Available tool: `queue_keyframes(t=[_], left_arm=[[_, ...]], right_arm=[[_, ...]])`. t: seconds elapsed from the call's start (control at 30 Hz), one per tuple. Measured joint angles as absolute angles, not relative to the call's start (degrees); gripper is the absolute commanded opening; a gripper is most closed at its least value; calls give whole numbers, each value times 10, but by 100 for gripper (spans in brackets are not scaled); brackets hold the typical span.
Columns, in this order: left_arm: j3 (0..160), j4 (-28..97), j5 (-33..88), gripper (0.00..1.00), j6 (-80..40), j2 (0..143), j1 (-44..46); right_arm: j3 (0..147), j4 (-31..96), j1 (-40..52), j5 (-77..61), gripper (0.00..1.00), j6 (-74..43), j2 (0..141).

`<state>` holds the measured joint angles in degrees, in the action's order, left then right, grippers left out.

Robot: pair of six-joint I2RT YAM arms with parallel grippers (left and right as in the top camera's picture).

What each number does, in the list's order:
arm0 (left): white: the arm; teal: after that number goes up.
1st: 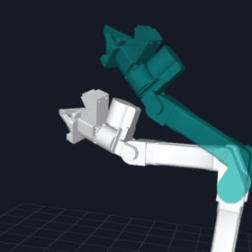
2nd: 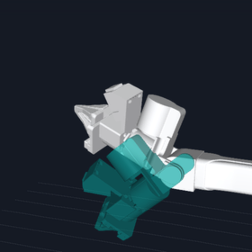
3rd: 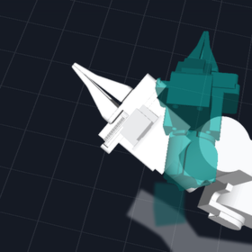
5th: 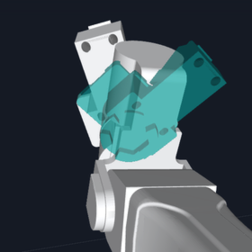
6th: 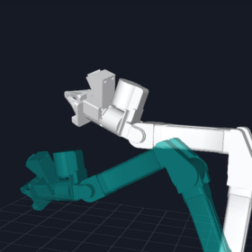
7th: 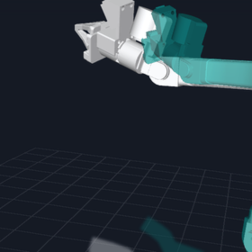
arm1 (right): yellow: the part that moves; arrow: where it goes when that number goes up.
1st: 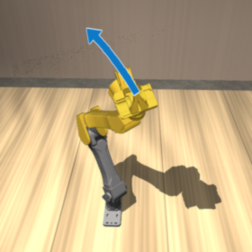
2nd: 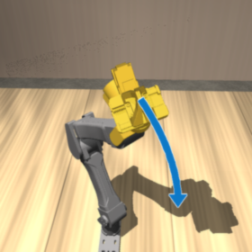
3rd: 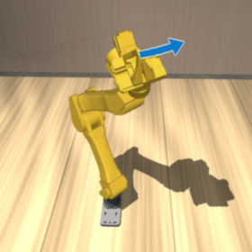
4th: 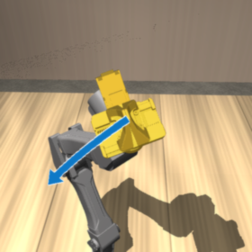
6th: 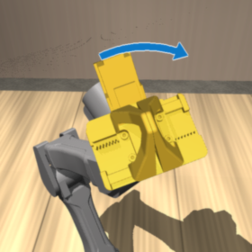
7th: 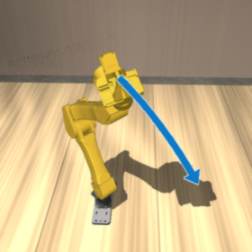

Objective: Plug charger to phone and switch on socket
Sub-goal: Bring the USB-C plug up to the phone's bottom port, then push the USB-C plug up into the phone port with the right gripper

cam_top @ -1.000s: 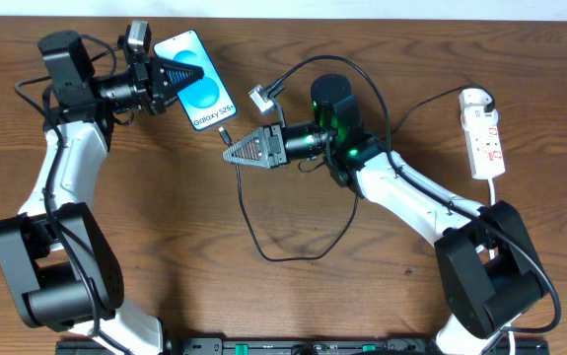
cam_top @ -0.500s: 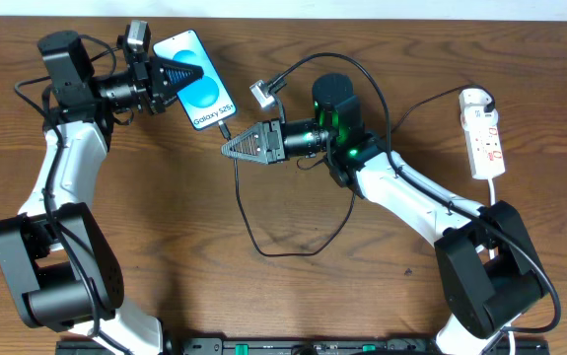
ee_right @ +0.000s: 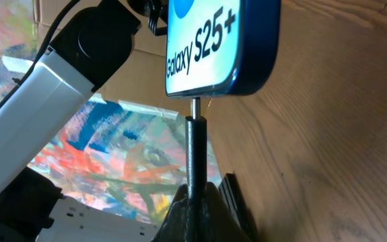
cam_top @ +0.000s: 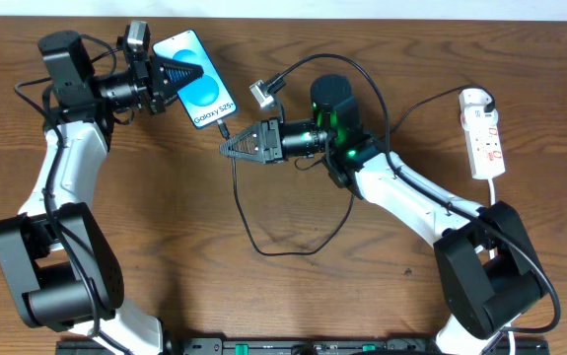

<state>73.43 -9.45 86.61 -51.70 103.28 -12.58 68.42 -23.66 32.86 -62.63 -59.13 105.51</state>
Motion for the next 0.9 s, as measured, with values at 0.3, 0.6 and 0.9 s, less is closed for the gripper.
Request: queue_keyframes(t=[0.3,0.6,0.9], left_arm=[[734,-95,862,7,-523,1033,-125],[734,-95,851,7,-523,1033,-110],[734,-95,849,7,-523,1033,-108]], right_arm=[[684,-237,329,-621,1,-597,1055],[684,-236,330,-623,1,-597,1055],[684,-236,331,-622,1,-597,1055]])
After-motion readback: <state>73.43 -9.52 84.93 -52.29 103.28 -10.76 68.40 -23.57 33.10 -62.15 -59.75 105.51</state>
